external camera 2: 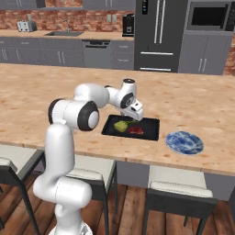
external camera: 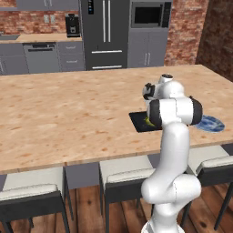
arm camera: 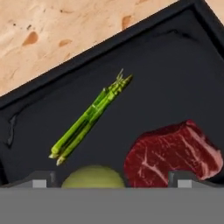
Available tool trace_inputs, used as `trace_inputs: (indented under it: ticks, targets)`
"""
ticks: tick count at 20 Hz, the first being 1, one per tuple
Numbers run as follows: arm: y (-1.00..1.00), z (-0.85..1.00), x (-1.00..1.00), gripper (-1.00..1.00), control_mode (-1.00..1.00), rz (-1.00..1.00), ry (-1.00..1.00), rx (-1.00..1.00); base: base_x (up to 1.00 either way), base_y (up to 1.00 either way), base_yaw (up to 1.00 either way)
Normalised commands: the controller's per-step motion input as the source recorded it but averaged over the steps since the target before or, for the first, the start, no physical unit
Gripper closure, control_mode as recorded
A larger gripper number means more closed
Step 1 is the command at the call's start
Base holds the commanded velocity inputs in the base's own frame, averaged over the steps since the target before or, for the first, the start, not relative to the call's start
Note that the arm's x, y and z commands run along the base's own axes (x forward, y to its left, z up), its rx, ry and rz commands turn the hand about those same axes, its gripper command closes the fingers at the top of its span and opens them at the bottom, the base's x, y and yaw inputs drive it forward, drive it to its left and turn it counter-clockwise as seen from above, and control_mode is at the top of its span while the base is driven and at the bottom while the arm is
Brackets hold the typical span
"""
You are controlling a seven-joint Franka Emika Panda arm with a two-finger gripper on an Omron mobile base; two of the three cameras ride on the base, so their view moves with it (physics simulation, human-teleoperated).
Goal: Create a steak meal by picking up the steak and asparagus from the tray and placing them on the plate. Leave the pear on the tray.
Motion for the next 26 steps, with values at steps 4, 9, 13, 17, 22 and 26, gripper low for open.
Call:
trace_inputs:
  ticks: [4,9,13,17,22,26]
  targets:
    - [0.0,-0.36,0.49,-1.0,-1.0,0.0,0.02,0.0,0.0,0.0,0.0]
    - [0.0,-0.37,0.44,-1.0,-1.0,0.0,0.0,0.0,0.0,0.0,0.0]
    - [0.0,-0.34,0.4,-1.0,-1.0,0.0,0.0,0.0,0.0,0.0,0.0]
    - [0.0,-0.33,0.32,1.0,-1.0,0.0,0.0,0.0,0.0,0.0,0.0]
    - [0.0,-0.33,0.19,1.0,-1.0,0.0,0.0,0.0,0.0,0.0,0.0]
    - [0.0,-0.14,-0.07,1.0,-1.0,-0.03,-0.01,0.0,0.0,0.0,0.0]
